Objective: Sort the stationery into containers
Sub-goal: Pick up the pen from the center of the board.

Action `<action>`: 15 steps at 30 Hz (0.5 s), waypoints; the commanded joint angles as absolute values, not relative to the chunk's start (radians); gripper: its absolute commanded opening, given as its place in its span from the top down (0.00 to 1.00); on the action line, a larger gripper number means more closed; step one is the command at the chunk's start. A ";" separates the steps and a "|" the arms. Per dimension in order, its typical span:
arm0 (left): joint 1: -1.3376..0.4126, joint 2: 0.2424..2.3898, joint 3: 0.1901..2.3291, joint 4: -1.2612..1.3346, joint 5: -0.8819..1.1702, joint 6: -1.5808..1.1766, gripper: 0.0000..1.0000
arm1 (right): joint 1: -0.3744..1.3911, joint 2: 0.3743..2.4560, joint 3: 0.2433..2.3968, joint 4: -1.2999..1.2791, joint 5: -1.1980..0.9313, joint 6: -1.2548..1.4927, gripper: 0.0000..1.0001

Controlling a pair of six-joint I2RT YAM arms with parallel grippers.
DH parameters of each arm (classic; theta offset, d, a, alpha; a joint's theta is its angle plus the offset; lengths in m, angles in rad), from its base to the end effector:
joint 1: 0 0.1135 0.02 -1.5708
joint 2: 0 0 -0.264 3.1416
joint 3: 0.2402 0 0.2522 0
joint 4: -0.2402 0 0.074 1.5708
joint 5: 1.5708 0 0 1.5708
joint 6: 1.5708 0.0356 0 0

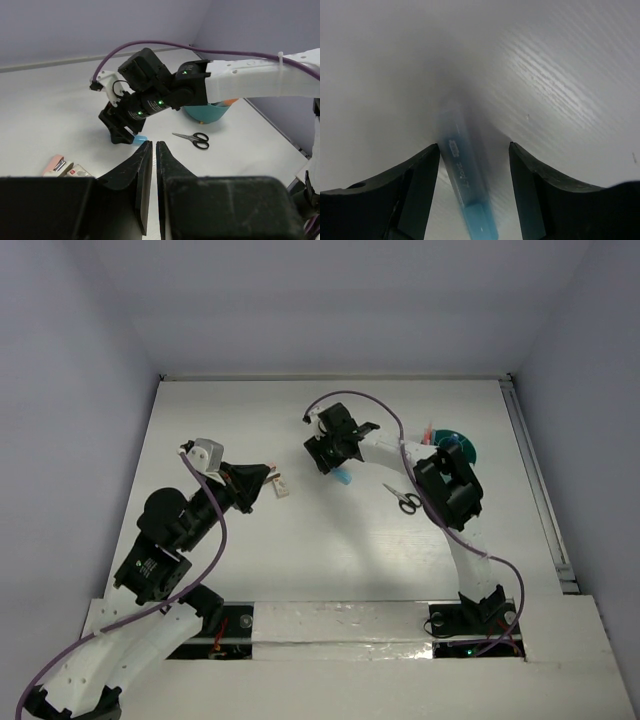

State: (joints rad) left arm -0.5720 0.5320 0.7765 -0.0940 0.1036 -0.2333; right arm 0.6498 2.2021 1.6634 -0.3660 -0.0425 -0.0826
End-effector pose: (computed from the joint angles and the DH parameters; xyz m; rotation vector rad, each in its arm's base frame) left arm 0.1021 -0.0701 0.3813 0.3328 1.4240 -0.7349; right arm 0.3849 0.2944 0.1663 -0.9115 2.3257 0.2927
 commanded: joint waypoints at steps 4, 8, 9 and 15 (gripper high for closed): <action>-0.566 0.526 0.770 -0.037 0.129 -0.229 0.94 | 0.695 2.315 1.830 -0.500 -0.006 -0.163 0.41; -0.557 0.523 0.770 -0.037 0.133 -0.229 0.94 | 0.706 2.352 1.854 -0.506 0.045 -0.169 0.46; -0.557 0.523 0.770 -0.035 0.133 -0.227 0.94 | 0.706 2.359 1.862 -0.511 0.040 -0.163 0.48; -0.557 0.525 0.770 -0.037 0.132 -0.227 0.94 | 0.706 2.347 1.867 -0.499 0.043 -0.126 0.88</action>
State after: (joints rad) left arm -0.5610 0.5320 0.7765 -0.0940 0.1200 -0.2329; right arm 0.7036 2.3173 1.8622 -0.4408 0.0208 -0.1356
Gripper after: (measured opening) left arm 0.054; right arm 0.232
